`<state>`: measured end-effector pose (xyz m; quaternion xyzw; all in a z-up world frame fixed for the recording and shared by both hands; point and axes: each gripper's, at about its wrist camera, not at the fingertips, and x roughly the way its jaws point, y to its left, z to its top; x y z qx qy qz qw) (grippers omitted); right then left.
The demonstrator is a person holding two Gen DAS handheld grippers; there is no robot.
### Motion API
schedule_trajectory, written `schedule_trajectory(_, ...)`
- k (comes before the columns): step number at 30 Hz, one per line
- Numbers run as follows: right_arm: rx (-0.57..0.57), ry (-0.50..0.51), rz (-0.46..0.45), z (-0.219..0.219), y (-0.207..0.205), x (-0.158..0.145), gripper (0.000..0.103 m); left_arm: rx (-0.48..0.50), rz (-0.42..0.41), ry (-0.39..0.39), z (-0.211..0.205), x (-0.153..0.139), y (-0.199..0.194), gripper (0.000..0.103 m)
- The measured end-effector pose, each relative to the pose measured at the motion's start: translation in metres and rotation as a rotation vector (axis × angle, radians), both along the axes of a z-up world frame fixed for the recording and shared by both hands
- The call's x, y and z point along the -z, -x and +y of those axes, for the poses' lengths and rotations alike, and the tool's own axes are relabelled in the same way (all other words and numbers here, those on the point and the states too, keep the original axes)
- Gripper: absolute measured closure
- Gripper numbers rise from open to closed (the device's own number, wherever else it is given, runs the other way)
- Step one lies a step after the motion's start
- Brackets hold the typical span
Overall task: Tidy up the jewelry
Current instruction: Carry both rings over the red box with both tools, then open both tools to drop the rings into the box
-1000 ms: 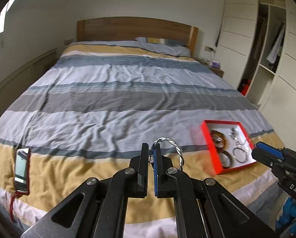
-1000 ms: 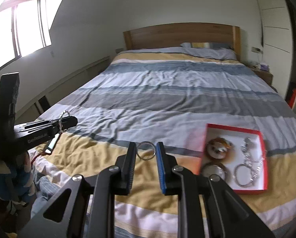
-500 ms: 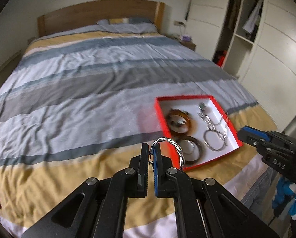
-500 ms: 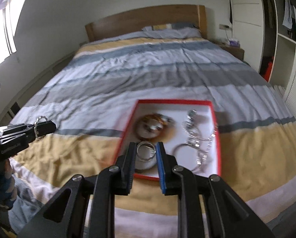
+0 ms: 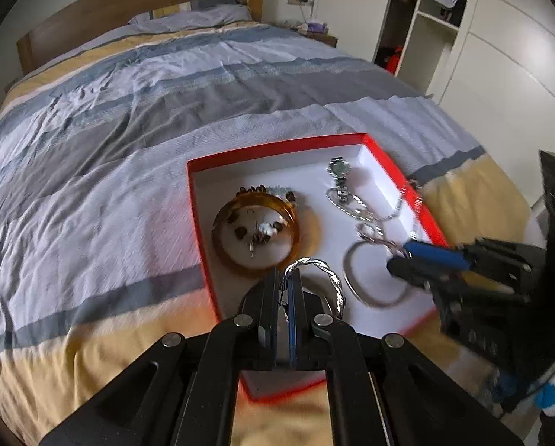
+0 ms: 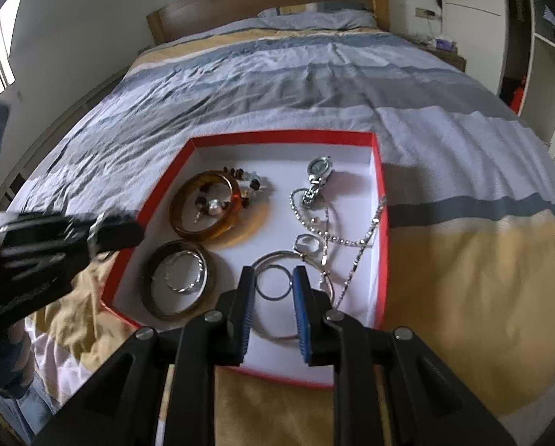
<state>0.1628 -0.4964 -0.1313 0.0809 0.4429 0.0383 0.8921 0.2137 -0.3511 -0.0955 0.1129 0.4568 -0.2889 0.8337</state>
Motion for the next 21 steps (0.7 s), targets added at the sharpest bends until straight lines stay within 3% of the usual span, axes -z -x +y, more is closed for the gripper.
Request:
schedule_trajectory(14, -0.145, 0.066, 0.048, 0.009, -0.019, 0.028, 0.083, -0.049, 0.016, -0.132, -0.025, 0.047, -0.040, 0.096)
schedule_trajectory(21, -0.202, 0.093, 0.052, 0.014, -0.017, 0.031, 0.083, -0.052, 0.022, -0.113, -0.019, 0.047, -0.040, 0.093)
